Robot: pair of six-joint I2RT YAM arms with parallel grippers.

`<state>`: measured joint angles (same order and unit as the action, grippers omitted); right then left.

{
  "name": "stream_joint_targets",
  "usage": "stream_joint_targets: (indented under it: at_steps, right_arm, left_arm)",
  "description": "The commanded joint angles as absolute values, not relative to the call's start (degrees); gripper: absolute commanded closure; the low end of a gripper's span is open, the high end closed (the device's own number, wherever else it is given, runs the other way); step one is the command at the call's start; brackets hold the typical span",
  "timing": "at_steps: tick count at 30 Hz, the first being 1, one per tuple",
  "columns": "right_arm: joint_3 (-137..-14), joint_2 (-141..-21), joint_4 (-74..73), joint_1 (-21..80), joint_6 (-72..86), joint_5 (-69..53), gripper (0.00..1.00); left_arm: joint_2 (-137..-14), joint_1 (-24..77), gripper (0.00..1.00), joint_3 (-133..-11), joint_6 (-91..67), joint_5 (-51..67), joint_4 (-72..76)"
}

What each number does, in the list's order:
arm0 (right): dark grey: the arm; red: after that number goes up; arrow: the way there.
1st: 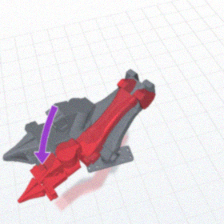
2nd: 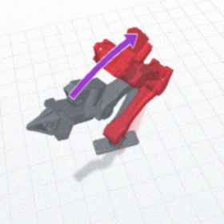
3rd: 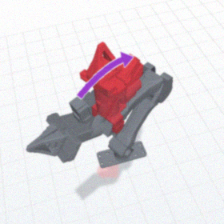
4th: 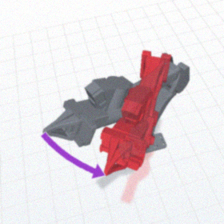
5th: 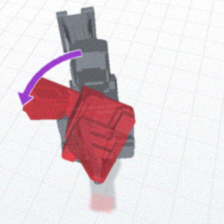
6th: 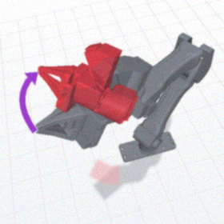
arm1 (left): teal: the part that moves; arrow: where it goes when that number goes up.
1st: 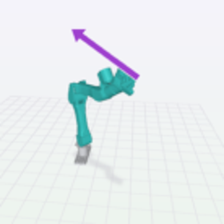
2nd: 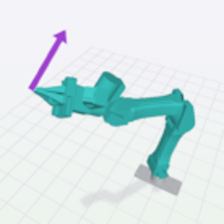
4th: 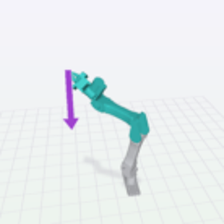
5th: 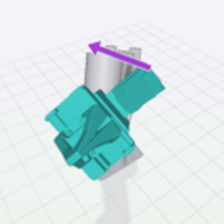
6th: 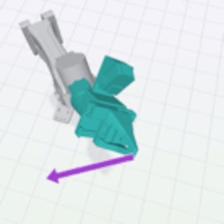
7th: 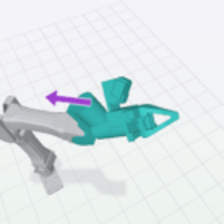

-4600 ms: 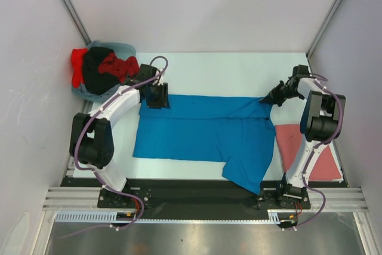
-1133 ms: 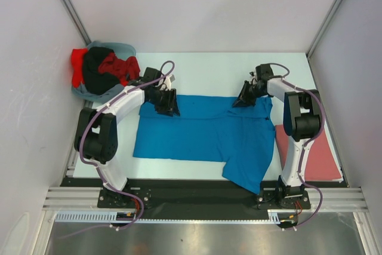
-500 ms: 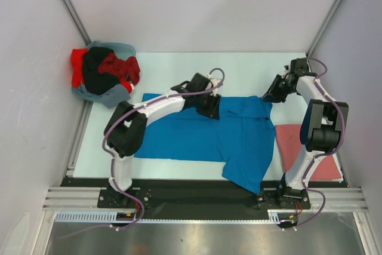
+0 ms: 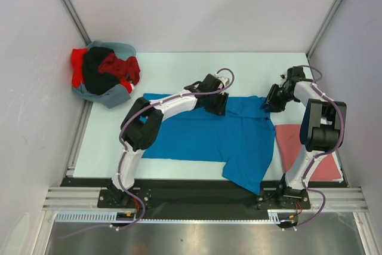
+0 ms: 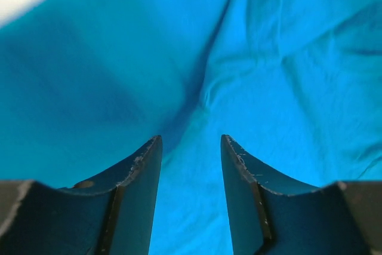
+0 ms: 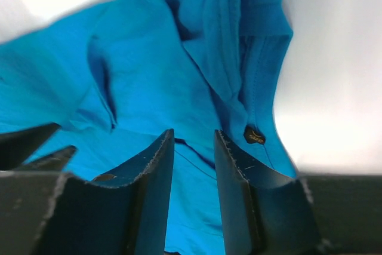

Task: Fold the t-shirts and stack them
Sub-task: Fold the tshirt

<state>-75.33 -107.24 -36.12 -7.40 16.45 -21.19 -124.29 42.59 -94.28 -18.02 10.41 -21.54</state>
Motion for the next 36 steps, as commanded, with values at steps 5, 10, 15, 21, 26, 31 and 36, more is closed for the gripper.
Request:
stream_joint_targets:
  at_steps: [5,10,15,21,26,31,36]
  right_arm:
    - [-74.4,-106.0,-35.8,-7.6,14.6,-21.0,0.60]
    - [-74.9,-107.0,-35.7,-7.6,14.9,-20.9,0.60]
    - [-75.2,-108.3,-36.2,-7.6,14.1,-20.5,0.61]
    - [-76.1,-108.5,-36.6,-7.6,13.7,-19.4,0.61]
    - [-77.0,-109.0,-37.5,-7.6,12.7,-18.5,0.58]
    - [-77.6,-110.2,-37.0,-7.6,12.7,-19.2,0.58]
    - [-78.5,-111.5,-36.7,-7.6,13.0,-20.5,0.59]
  left_arm:
    - [-126.9,42.5,0.49,-102.3,-18.8,8.8,-20.6]
    - [-130.5,42.5,0.50,-105.0,-19.3,11.8,-22.1]
    - [-132.0,42.5,0.54,-105.6,-20.3,12.9,-22.2]
    - [-133.2,42.5,0.55,-106.9,-20.0,13.2,-22.2]
    - [-134.3,42.5,0.57,-108.1,-21.2,14.8,-22.2]
    - [-135.2,42.5,0.59,-108.7,-22.6,16.3,-22.2]
    - [-135.3,42.4,0.62,-109.6,-24.5,17.1,-22.2]
